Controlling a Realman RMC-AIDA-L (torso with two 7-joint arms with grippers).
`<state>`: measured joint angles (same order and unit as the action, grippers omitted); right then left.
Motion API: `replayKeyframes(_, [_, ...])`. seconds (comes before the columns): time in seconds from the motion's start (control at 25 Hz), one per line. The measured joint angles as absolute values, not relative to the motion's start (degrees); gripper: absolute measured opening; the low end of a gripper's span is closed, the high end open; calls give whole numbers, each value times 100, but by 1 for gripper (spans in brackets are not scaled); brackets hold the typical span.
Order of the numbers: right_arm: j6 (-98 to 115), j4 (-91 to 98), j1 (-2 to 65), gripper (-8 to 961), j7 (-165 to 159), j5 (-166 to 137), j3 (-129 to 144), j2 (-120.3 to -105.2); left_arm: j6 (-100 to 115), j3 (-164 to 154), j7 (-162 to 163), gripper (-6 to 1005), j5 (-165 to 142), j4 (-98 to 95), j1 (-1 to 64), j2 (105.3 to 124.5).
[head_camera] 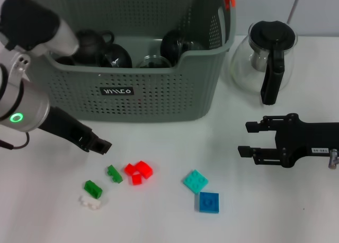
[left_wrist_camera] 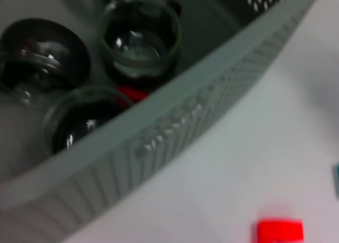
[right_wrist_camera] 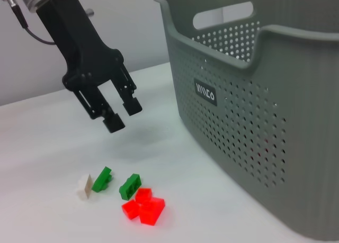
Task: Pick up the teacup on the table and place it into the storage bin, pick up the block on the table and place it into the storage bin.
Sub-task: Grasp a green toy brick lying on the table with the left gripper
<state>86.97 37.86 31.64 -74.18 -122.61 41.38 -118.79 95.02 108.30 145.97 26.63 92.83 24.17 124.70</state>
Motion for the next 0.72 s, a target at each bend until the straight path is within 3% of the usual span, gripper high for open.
replayKeyframes(0.16, [8698, 3779, 3164, 683, -7419, -12261, 4139, -11881, 9560, 11673, 14416, 576, 2905, 7976, 2864, 12314])
replayKeyframes(0.36, [8690, 3779, 3172, 684, -7420, -12261, 4139, -11882, 9871, 12159, 13200, 569, 3241, 7612, 2948, 12415])
replayKeyframes(0.56, [8684, 3779, 3169, 683, -7422, -12261, 4140, -11883, 9992, 12095, 12952, 563, 3214, 7309, 3007, 12368])
replayKeyframes(0.72, [8682, 3779, 3198, 684, -7423, -12261, 4137, -11883, 9762, 11451, 12862, 603, 3123, 7535, 2808, 12430])
